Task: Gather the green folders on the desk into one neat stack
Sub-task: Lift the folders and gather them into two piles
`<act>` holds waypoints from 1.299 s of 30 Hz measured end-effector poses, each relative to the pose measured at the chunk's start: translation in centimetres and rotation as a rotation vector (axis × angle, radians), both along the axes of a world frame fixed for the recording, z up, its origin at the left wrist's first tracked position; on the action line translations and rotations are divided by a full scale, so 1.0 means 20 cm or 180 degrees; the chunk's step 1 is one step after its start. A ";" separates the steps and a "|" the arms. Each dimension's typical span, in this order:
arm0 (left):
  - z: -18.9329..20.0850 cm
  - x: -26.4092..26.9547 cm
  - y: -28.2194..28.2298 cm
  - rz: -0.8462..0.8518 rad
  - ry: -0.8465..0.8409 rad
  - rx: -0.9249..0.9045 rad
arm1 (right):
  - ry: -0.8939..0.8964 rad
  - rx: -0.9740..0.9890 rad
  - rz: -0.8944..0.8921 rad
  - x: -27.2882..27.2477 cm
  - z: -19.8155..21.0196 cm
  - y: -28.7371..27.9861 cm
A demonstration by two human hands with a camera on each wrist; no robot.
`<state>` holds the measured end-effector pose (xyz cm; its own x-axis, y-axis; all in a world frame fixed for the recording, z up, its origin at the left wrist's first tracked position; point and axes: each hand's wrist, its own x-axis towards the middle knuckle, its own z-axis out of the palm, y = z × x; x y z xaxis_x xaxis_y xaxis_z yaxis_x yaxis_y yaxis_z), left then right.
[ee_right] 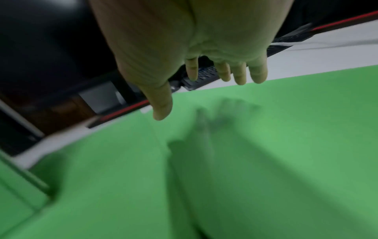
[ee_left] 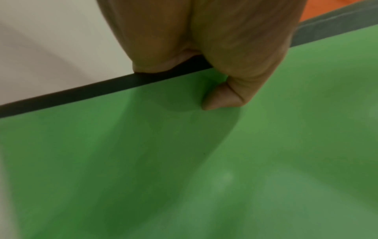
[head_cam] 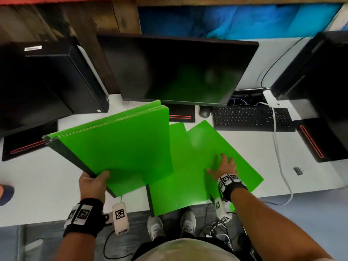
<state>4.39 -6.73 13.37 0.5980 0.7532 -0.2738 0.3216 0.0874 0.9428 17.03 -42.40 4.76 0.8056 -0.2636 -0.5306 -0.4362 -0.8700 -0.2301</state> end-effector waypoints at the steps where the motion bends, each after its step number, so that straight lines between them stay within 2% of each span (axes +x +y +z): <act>1: 0.01 -0.01 0.01 0.0040 0.0002 0.0014 | 0.0230 -0.0184 0.0094 -0.01 -0.02 -0.04; 4: 0.02 -0.02 0.04 0.0164 0.0048 0.0044 | 0.0585 -0.0423 0.0409 -0.10 -0.11 -0.08; 9: 0.07 -0.02 0.04 0.0322 0.0012 0.0090 | 0.0410 -0.0650 0.0558 -0.24 -0.15 0.02; 13: 0.05 -0.02 0.06 0.0423 0.0118 -0.0002 | 0.0176 -0.0730 0.0319 -0.24 -0.13 0.04; 22: 0.06 -0.03 0.05 0.0551 0.0220 0.0077 | 0.0722 -0.0715 0.0027 -0.10 -0.21 0.22; 27: 0.04 -0.02 0.05 0.0521 0.0158 0.0078 | 0.0691 -0.0828 0.0068 -0.07 -0.20 0.24; 31: 0.01 0.00 0.05 0.0274 0.0059 0.0005 | 0.0540 -0.0958 0.0193 -0.03 -0.15 0.18; 35: 0.00 0.03 0.02 0.0044 -0.0035 -0.0053 | 0.0452 -0.0926 0.0061 0.03 -0.15 0.09; 39: -0.01 0.04 0.03 0.0040 -0.0073 -0.0106 | 0.0380 -0.0791 0.0025 0.05 -0.16 0.03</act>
